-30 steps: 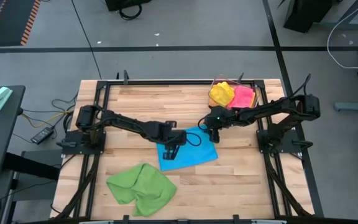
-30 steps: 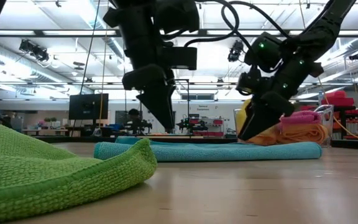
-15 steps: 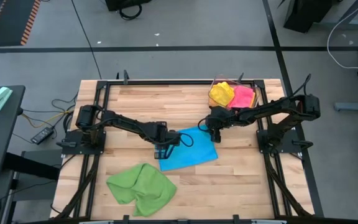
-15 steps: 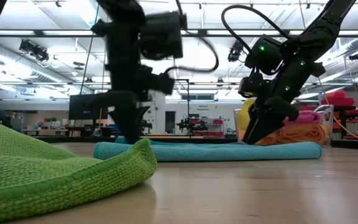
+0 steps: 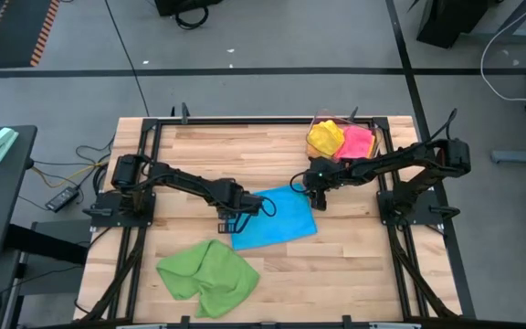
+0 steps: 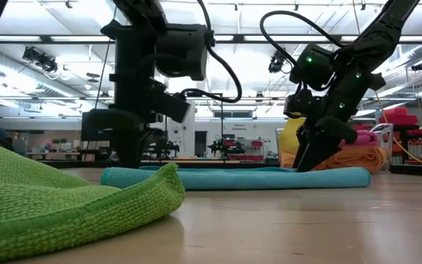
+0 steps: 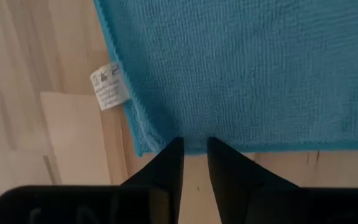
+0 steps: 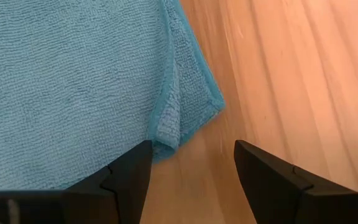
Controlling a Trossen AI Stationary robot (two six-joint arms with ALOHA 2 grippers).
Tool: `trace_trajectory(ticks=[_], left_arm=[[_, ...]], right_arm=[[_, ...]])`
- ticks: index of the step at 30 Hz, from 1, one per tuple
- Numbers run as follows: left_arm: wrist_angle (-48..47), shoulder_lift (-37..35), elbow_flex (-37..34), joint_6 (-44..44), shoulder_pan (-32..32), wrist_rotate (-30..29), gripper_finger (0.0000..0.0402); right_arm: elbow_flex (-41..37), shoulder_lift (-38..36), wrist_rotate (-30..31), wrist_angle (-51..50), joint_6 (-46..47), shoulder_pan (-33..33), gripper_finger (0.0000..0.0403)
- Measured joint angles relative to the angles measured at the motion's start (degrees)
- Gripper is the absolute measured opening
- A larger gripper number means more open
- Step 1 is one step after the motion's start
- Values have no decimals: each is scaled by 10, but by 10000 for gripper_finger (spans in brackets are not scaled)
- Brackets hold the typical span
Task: Fold microfiber towels
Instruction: Fold the blue microfiber cloth
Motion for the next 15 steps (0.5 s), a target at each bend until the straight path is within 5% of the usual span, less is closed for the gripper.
trace_trajectory(ticks=[9, 15], left_arm=[[-20, 0, 36, 0, -9, 0, 75], [-19, 0, 41, 14, -9, 0, 71]], right_arm=[[0, 0, -1, 5, 19, 0, 236], [10, 0, -52, 5, 65, -15, 236]])
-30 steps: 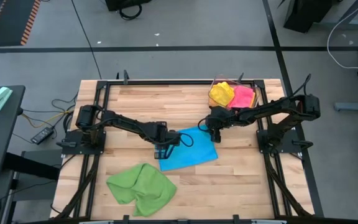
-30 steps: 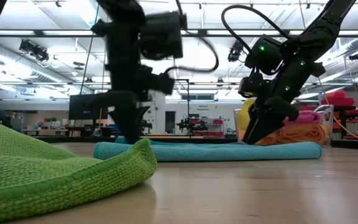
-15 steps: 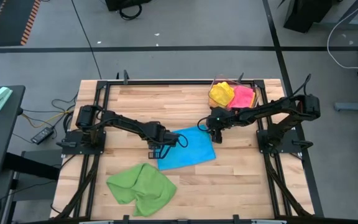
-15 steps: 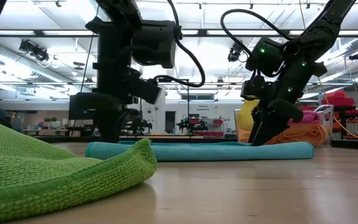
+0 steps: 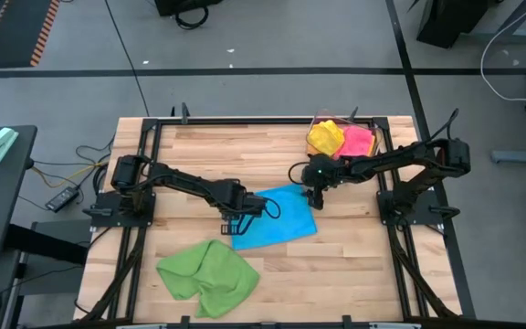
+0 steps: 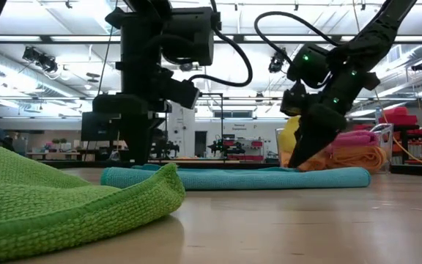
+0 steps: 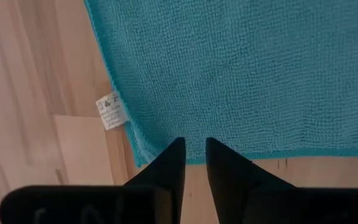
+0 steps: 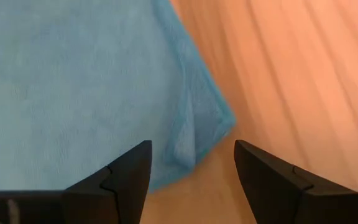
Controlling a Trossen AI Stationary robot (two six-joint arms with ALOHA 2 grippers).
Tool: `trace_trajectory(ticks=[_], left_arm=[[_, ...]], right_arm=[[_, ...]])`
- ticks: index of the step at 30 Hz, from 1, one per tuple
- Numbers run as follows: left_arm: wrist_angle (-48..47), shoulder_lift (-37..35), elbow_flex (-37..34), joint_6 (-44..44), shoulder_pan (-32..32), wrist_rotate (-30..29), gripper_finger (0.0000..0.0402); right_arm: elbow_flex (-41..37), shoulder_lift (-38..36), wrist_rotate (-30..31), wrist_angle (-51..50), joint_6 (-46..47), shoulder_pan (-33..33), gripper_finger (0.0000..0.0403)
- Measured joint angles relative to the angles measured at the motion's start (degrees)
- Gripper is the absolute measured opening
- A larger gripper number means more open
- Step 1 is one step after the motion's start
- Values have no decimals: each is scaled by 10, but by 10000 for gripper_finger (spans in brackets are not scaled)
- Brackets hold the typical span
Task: Fold microfiber towels
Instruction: Fold the blue microfiber cloth
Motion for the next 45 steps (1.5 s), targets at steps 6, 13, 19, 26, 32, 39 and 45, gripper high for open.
trace_trajectory(ticks=[6, 13, 19, 26, 32, 39, 45], left_arm=[[28, 0, 0, 1, 1, 0, 76], [54, 0, 0, 2, 1, 0, 72], [58, 1, 0, 8, 1, 0, 67], [56, 1, 0, 8, 1, 0, 74], [148, 1, 0, 35, 8, 0, 72], [300, 1, 0, 71, 34, 0, 103], [359, 1, 0, 84, 58, 0, 166]], right_arm=[[9, 0, -4, 17, 0, -10, 236], [10, 32, 9, 33, -14, -12, 228], [12, 74, 26, 63, -18, -9, 212], [11, 66, 33, 66, -35, -8, 122], [13, 67, 40, 80, -78, -8, 13], [36, 68, 42, 81, -84, 35, 10], [43, 59, 47, 75, -75, 65, 10]])
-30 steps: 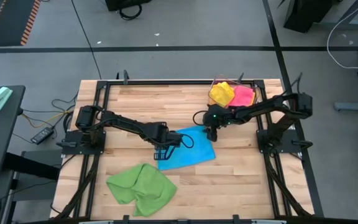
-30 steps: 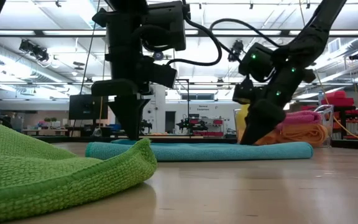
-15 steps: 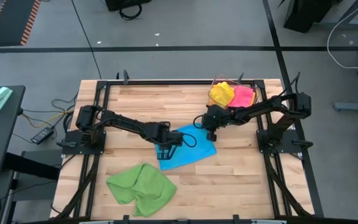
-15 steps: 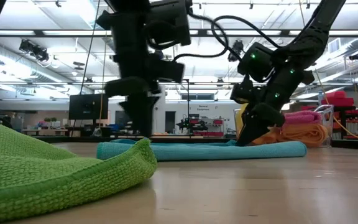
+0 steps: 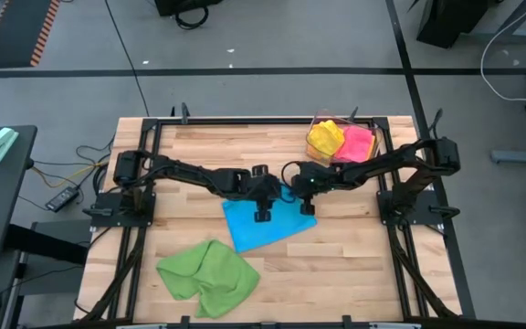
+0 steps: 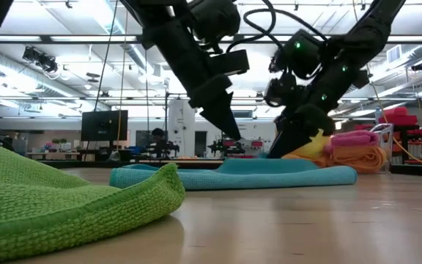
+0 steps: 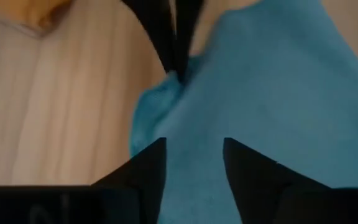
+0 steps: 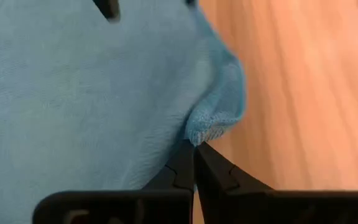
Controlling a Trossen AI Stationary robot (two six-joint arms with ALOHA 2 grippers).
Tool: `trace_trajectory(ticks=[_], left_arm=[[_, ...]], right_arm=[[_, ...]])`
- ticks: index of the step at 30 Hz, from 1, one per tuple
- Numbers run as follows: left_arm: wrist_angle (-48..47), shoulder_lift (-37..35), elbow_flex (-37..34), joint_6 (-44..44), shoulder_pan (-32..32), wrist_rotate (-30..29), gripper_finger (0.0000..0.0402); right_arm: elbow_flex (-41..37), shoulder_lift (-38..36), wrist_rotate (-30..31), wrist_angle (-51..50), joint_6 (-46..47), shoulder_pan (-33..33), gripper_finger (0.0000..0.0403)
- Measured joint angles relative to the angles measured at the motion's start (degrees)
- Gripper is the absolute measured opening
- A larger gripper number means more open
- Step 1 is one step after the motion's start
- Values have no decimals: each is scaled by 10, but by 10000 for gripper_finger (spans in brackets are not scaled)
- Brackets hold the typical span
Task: Fold microfiber towels
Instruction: Fold the blue microfiber cloth
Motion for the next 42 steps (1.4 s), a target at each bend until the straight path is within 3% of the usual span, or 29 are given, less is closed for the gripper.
trace_trajectory(ticks=[4, 9, 18, 24, 42], left_arm=[[23, 0, 0, 0, 18, 0, 195], [61, 0, 0, 3, 36, 0, 205], [114, 0, 0, 51, 40, 3, 196], [128, 0, -1, 53, 48, 70, 200], [136, 32, -1, 67, 53, 71, 172]], right_arm=[[8, -39, 42, -36, -16, 1, 10], [14, -85, 31, -56, -18, -1, 10], [14, -92, 16, -57, 6, 7, 10], [14, -92, 16, -51, 22, 12, 10], [13, -93, 12, -40, 42, 18, 10]])
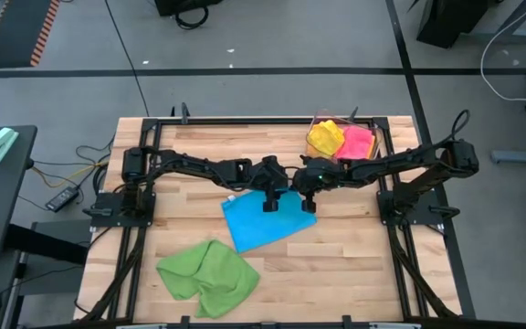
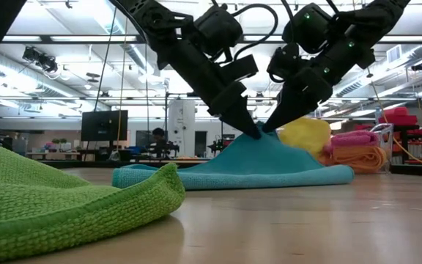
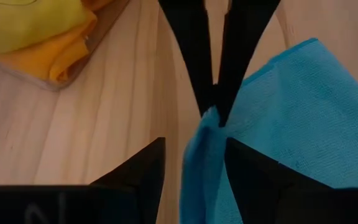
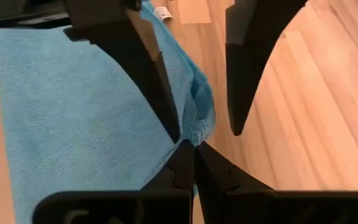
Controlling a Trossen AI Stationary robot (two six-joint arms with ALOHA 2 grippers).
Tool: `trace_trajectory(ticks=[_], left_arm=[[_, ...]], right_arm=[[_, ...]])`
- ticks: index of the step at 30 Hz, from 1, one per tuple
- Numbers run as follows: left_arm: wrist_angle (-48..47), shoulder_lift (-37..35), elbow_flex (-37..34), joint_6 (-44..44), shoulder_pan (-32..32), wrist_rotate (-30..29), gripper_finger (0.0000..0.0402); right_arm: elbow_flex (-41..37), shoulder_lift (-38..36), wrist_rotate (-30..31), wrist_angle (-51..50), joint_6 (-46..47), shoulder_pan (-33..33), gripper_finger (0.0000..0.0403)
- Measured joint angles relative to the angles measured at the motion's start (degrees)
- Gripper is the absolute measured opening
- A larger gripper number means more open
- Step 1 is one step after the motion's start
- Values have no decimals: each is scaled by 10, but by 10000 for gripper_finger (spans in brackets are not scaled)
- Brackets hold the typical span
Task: Fold microfiber towels
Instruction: Fold the blue microfiber cloth
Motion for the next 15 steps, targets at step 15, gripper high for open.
trace_trajectory(ticks=[15], left_arm=[[3, 0, 0, 7, 2, 13, 67]], right_arm=[[0, 0, -7, -1, 0, 0, 18]])
